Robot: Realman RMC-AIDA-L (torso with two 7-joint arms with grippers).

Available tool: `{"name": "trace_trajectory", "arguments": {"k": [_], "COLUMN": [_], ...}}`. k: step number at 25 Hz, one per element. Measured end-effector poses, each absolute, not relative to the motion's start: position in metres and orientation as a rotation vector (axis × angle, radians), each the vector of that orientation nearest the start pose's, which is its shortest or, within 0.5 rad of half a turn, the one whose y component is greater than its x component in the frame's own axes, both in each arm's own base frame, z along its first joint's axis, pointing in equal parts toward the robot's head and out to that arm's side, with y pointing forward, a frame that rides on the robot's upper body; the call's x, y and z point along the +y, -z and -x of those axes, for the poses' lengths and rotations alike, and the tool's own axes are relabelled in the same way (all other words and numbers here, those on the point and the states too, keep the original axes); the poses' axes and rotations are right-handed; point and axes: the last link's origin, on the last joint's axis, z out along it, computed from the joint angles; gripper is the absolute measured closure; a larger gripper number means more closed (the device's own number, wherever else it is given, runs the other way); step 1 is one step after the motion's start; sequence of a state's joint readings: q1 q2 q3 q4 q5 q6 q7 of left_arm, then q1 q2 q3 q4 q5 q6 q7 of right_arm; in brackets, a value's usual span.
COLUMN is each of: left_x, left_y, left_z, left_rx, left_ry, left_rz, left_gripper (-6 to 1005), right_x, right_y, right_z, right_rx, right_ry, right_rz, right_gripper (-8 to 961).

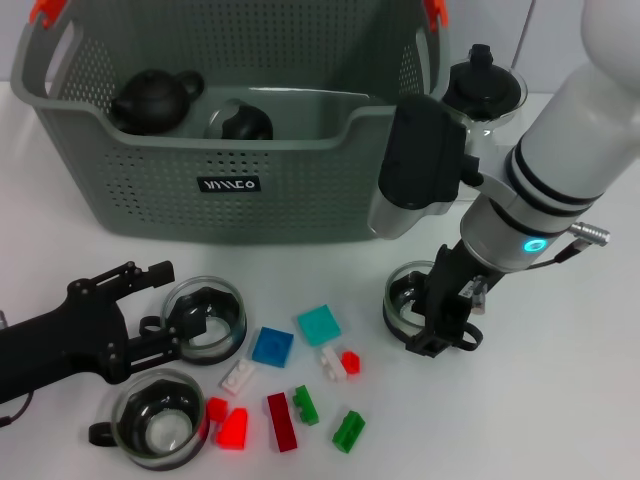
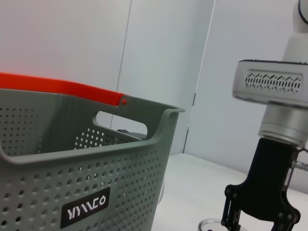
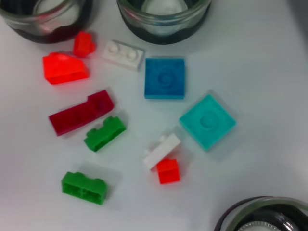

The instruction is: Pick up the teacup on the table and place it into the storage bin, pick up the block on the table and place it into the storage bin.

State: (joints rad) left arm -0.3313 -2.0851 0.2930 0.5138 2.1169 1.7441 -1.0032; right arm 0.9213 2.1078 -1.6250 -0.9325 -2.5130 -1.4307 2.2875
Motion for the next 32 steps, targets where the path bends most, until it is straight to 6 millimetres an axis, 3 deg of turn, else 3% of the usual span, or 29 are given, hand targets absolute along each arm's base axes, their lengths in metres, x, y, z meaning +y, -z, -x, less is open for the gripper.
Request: {"name": "trace_trajectory", "arguments": {"k": [20, 24, 28, 32], "left_x": [0.242, 0.241, 0.24, 0.239], "left_y": [-0.009, -0.008, -0.008, -0.008], "left_z": [0.329, 0.329, 0.33, 0.33], "left_rx": [-0.596, -0.598, -0.602, -0.604], "left_ry": [0.887, 0.887, 0.887, 0.886], "left_rz": [2.487, 2.486, 2.484, 2.484], "left_gripper": [220, 220, 220, 220], "right_x": [0.356, 0.354, 0.347, 0.346], "right_y": [0.091, 0.089, 0.071, 0.026], "right_z": [-0.142, -0.141, -0.13, -0.103], "right_rx": [0.351, 0.364, 0.376, 0.37], "right_ry": [0.802, 0.815, 0.77, 0.474], "right_rz": [2.964, 2.971, 3.029, 3.123], "right_gripper": [646, 791, 895, 895]}}
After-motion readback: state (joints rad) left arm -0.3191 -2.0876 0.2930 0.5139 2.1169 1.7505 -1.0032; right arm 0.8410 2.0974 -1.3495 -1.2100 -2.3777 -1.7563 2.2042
